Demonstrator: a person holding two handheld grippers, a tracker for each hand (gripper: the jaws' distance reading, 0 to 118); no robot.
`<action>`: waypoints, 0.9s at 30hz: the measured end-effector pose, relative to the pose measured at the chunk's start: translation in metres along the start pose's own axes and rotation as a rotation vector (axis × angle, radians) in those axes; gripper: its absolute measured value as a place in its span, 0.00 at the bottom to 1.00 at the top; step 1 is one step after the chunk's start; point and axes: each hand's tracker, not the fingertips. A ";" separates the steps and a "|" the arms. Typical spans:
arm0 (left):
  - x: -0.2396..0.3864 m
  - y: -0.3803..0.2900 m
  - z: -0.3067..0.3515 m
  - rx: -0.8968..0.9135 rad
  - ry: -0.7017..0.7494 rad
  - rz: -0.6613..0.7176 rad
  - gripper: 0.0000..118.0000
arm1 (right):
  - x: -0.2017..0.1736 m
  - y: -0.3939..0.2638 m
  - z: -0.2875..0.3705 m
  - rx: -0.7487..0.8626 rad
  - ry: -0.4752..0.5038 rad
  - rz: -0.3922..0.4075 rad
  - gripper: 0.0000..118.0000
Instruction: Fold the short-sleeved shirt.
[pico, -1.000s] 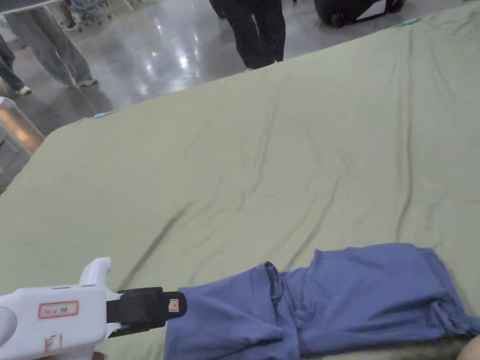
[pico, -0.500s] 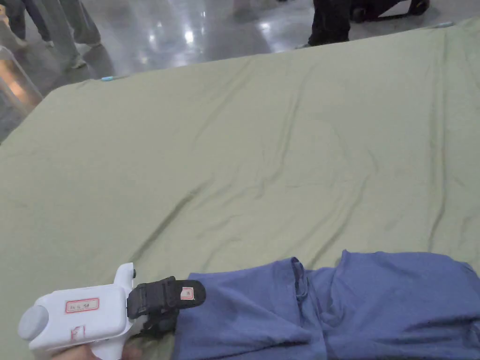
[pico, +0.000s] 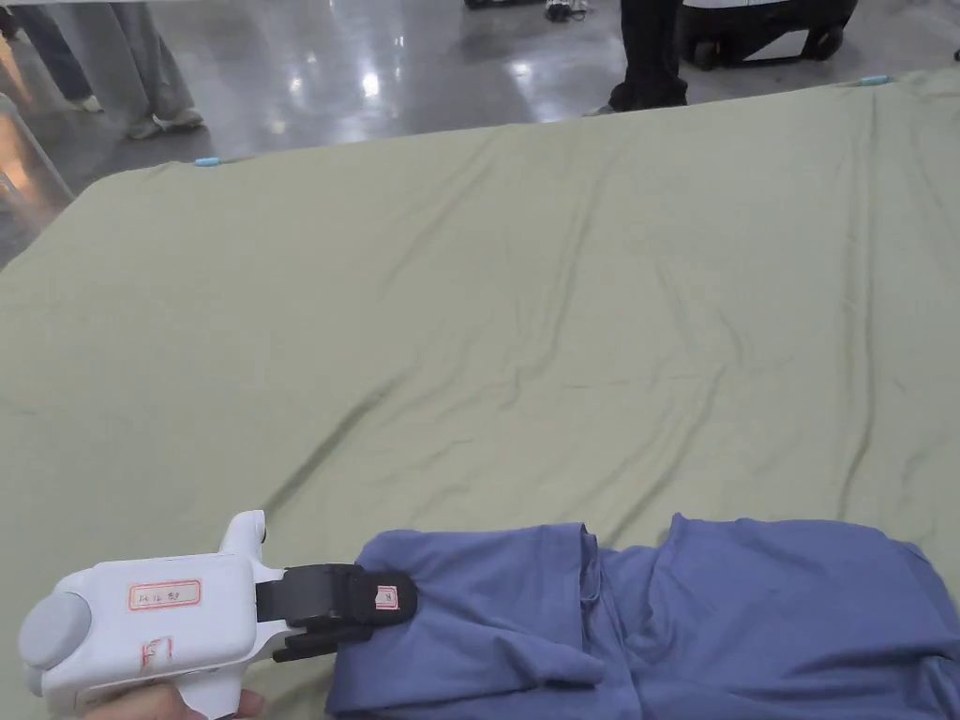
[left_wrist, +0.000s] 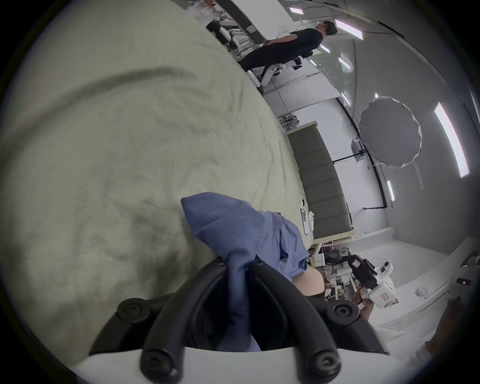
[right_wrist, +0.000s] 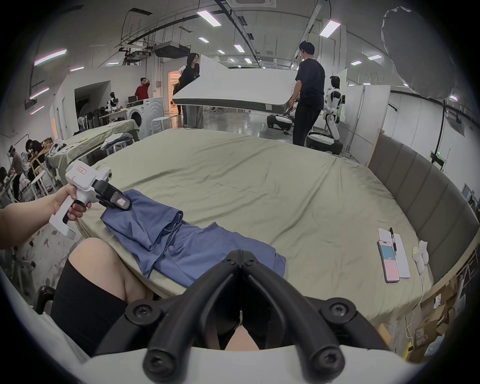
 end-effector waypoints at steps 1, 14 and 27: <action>0.005 0.001 0.003 0.000 0.006 -0.019 0.07 | 0.000 0.000 0.001 0.007 0.000 0.001 0.00; 0.045 0.024 0.076 0.036 0.335 -0.068 0.06 | 0.031 -0.011 0.014 0.078 0.039 -0.041 0.00; 0.235 0.011 -0.047 -0.166 0.467 -0.361 0.06 | 0.077 -0.045 0.027 0.121 0.080 -0.098 0.00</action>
